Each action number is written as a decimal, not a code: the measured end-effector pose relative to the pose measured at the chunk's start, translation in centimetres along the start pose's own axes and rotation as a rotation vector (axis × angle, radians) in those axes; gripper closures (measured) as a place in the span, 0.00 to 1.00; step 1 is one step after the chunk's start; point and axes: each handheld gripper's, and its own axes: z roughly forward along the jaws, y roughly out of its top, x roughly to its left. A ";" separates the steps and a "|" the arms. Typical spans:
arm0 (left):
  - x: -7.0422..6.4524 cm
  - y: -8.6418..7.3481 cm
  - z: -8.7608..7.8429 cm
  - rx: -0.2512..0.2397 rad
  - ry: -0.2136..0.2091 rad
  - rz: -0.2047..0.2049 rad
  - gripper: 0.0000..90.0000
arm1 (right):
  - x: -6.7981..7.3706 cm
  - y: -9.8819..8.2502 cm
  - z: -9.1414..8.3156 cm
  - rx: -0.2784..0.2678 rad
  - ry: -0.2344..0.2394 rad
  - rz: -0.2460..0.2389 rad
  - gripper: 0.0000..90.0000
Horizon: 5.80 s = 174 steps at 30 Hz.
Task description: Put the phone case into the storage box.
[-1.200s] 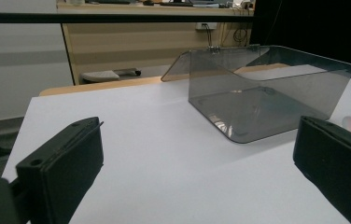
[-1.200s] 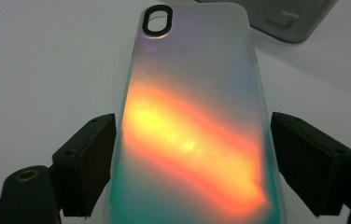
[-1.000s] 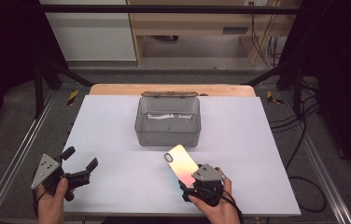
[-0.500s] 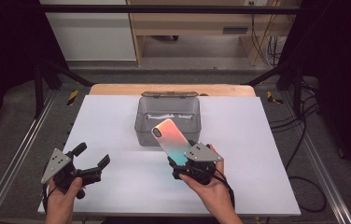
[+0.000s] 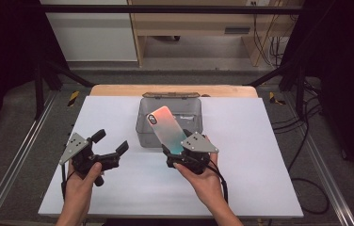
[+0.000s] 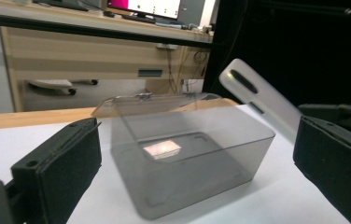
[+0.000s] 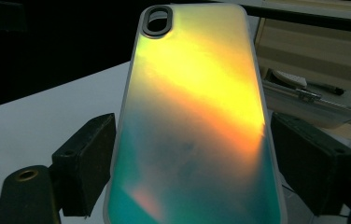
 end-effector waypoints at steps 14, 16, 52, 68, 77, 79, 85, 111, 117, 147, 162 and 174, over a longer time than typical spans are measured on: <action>-2.4 0.5 2.1 -0.054 -0.015 0.049 0.01 | 0.2 -1.5 0.1 -0.026 0.020 0.044 0.19; -2.2 0.4 2.2 -0.066 -0.015 0.030 0.01 | 0.3 -1.6 0.0 -0.034 0.021 0.054 0.19; -2.5 -1.7 2.3 -0.070 -0.077 -0.145 0.04 | 2.8 -1.7 0.6 -0.073 0.052 0.070 0.19; -2.5 -3.1 2.8 -0.055 -0.112 -0.264 0.31 | 4.0 -1.6 1.1 -0.082 0.065 0.052 0.19; -2.4 -3.6 3.0 -0.053 -0.144 -0.297 0.47 | 4.1 -1.6 1.2 -0.089 0.060 0.052 0.19; -2.3 -3.7 2.9 -0.055 -0.149 -0.316 0.49 | 4.2 -1.7 1.2 -0.089 0.061 0.054 0.19; -2.1 -3.8 2.9 -0.064 -0.160 -0.349 0.56 | 4.5 -1.7 1.3 -0.088 0.065 0.052 0.19; -1.9 -4.9 3.0 -0.057 -0.199 -0.441 0.78 | 5.0 -2.3 1.8 -0.079 0.068 0.058 0.19; -1.8 -5.1 3.0 -0.058 -0.204 -0.461 0.81 | 5.1 -2.4 1.9 -0.072 0.071 0.052 0.19; -1.6 -5.3 2.9 -0.049 -0.254 -0.496 0.90 | 5.3 -3.0 2.5 -0.039 0.087 0.056 0.19; -1.3 -5.2 2.7 -0.053 -0.251 -0.483 0.90 | 5.5 -3.2 2.8 -0.023 0.109 0.027 0.15; -0.5 -5.0 2.2 -0.065 -0.222 -0.475 0.90 | 5.6 -3.4 2.8 0.001 0.120 0.022 0.08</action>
